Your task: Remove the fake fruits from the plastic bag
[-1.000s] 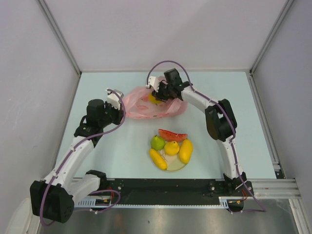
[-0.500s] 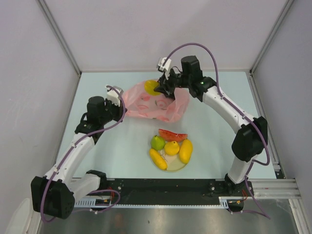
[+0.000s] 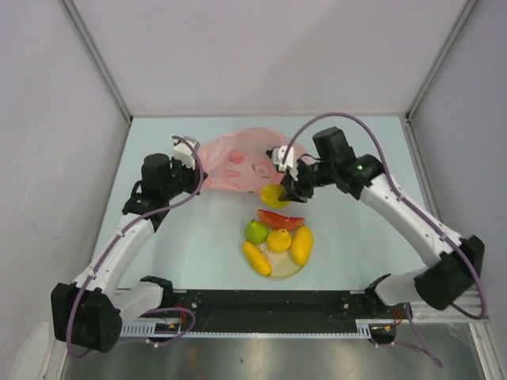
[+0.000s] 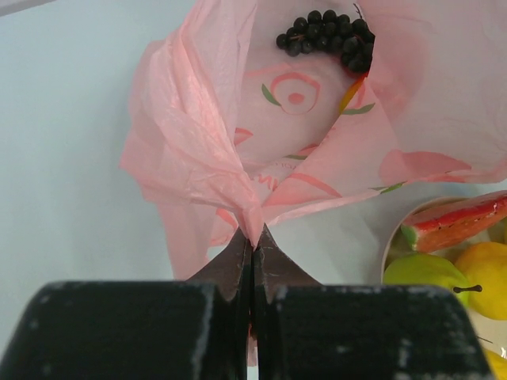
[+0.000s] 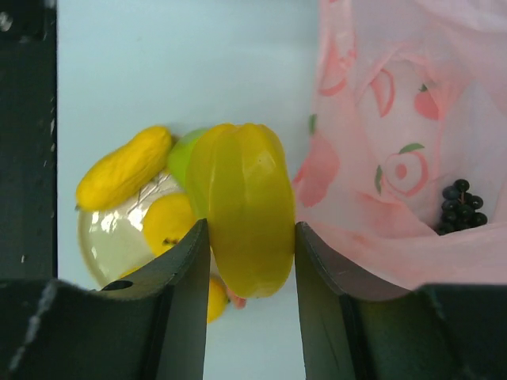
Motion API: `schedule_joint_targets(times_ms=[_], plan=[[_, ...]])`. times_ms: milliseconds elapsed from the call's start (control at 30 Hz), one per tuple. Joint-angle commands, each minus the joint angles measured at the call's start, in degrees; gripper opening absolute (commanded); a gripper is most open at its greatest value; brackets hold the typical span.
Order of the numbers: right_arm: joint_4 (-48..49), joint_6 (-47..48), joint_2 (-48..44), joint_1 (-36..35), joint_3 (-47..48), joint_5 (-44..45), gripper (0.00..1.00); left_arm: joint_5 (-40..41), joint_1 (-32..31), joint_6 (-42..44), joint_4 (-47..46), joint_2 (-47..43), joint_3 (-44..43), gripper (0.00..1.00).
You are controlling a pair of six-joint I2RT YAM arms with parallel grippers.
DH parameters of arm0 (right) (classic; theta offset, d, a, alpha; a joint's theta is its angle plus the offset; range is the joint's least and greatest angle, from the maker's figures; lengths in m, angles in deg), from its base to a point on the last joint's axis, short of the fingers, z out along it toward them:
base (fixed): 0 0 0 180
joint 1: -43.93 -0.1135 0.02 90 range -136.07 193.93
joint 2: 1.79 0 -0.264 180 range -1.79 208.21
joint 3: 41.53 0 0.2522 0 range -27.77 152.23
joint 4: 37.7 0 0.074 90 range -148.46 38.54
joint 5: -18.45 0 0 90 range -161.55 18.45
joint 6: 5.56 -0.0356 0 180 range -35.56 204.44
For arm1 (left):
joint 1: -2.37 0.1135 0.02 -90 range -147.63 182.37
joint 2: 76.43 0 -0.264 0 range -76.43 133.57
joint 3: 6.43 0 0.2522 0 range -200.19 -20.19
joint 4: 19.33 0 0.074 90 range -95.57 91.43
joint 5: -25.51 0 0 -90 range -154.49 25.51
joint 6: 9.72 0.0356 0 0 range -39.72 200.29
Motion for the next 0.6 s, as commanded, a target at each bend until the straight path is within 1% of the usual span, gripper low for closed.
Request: schedule_joint_targets(times_ms=[0, 67, 100, 133, 267, 333, 367, 500, 533, 567], plan=[[-9.66, 12.82, -6.93, -3.30, -7.80, 2.83, 0.22, -1.33, 0.28, -1.41, -2.03, 1.56, -2.93, 0.01], [-10.46, 15.37, -10.36, -6.10, -12.53, 4.50, 0.22, -1.33, 0.01, -1.49, -1.68, 2.44, -4.07, 0.01], [-9.50, 15.74, -11.41, -8.64, -13.78, 6.43, 0.22, -1.33, 0.01, -1.41, -1.77, 2.70, -4.42, 0.01], [-8.71, 14.87, -12.64, -9.37, -14.83, 6.53, 0.22, -1.42, -0.08, -1.41, -1.68, 2.96, -4.86, 0.01], [-9.23, 13.81, -12.92, -11.48, -16.34, 6.44, 0.22, -1.42, -0.25, -4.13, -2.12, 2.97, -4.96, 0.01], [-10.10, 14.07, -13.44, -13.06, -17.04, 7.58, 0.22, -1.59, -0.25, -4.92, -1.86, 3.05, -5.30, 0.01], [-10.37, 13.72, -13.71, -13.93, -17.21, 9.68, 0.23, -1.59, -0.25, -5.88, -1.51, 3.14, -5.65, 0.01], [-9.84, 7.93, -13.71, -19.29, -17.30, 13.74, 0.22, -3.00, -0.43, -7.73, -0.63, 4.46, -7.76, 0.00], [-9.50, 4.18, -13.45, -22.09, -18.00, 14.18, 0.22, -3.26, -0.52, -8.08, -0.54, 4.81, -8.12, 0.00], [-9.14, 2.23, -13.19, -22.90, -18.53, 13.75, 0.22, -3.44, -0.60, -9.13, -0.89, 4.99, -7.95, 0.00]])
